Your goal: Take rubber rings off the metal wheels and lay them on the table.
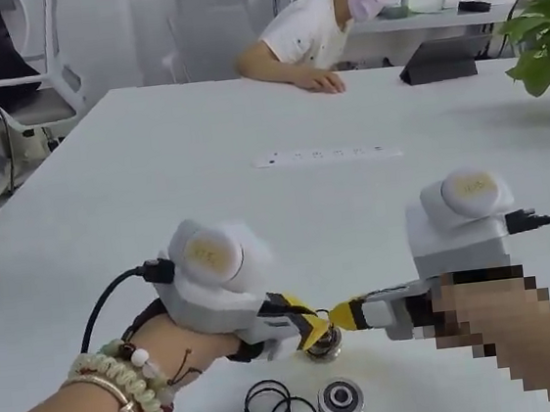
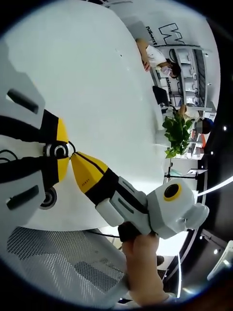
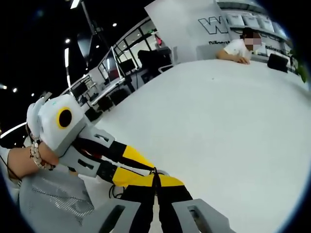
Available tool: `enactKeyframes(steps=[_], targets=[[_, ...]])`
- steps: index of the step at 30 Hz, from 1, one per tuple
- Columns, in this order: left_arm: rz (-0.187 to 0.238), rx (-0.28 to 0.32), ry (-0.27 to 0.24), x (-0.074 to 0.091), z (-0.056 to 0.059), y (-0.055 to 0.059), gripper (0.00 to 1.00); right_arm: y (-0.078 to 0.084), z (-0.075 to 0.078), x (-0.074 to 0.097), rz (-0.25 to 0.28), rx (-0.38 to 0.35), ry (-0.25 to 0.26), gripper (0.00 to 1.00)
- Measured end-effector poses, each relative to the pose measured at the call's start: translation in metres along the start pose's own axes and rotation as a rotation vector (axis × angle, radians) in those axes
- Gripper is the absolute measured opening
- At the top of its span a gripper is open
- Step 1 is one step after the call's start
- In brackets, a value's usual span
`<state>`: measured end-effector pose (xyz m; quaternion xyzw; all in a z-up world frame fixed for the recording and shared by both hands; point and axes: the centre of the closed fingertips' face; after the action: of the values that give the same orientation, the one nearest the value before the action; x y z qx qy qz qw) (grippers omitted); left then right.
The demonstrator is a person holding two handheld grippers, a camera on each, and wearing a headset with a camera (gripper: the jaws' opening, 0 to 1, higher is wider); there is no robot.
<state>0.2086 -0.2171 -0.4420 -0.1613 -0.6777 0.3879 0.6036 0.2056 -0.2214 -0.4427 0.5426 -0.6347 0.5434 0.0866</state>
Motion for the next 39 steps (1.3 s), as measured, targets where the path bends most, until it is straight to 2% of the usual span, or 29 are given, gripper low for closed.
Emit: enactKeyframes(steps=[3, 9, 13, 14, 15, 16, 18, 20, 25, 28, 32, 36, 39], targets=[[0.002, 0.001, 0.002, 0.004, -0.001, -0.003, 0.08, -0.002, -0.001, 0.001, 0.01, -0.004, -0.002, 0.0], [0.04, -0.011, 0.018, 0.019, 0.002, -0.022, 0.23, -0.012, 0.0, 0.009, 0.056, -0.021, -0.01, 0.0], [0.046, -0.055, 0.034, 0.032, 0.008, -0.027, 0.32, -0.018, 0.002, 0.016, 0.084, -0.036, -0.012, 0.0], [0.043, -0.053, 0.048, 0.035, 0.009, -0.027, 0.35, -0.02, 0.001, 0.018, 0.094, -0.039, -0.014, 0.0], [0.041, -0.037, 0.088, 0.039, 0.015, -0.026, 0.38, -0.021, 0.0, 0.019, 0.1, -0.043, -0.018, 0.0], [0.043, -0.039, 0.1, 0.041, 0.017, -0.025, 0.42, -0.023, -0.001, 0.021, 0.111, -0.046, -0.023, 0.0], [0.023, -0.092, 0.115, 0.05, 0.022, -0.022, 0.46, -0.027, -0.003, 0.025, 0.128, -0.05, -0.032, 0.0], [0.023, -0.117, 0.113, 0.061, 0.022, -0.026, 0.5, -0.03, -0.004, 0.028, 0.14, -0.048, -0.035, 0.0], [0.05, -0.166, 0.087, 0.09, 0.022, -0.034, 0.57, -0.038, -0.011, 0.036, 0.175, -0.045, -0.056, 0.0], [0.059, -0.176, 0.062, 0.106, 0.02, -0.031, 0.58, -0.04, -0.019, 0.038, 0.184, -0.04, -0.072, 0.0], [0.062, -0.179, 0.043, 0.118, 0.023, -0.023, 0.59, -0.04, -0.027, 0.038, 0.181, -0.027, -0.09, 0.0], [0.054, -0.185, 0.016, 0.127, 0.025, -0.009, 0.6, -0.036, -0.041, 0.034, 0.156, -0.002, -0.121, 0.0], [0.023, -0.184, 0.003, 0.129, 0.026, 0.01, 0.6, -0.026, -0.052, 0.025, 0.093, 0.035, -0.145, 0.0]])
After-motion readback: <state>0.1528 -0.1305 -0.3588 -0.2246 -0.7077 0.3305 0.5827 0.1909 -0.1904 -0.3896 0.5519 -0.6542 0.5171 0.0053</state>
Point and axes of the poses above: the centre of the closed fingertips' face, and the gripper's own axes: x roughly backward along the fingers, z roughly to its right, y roughly out of its underside, and after that the axes turned 11 degrees about -z, right-handed
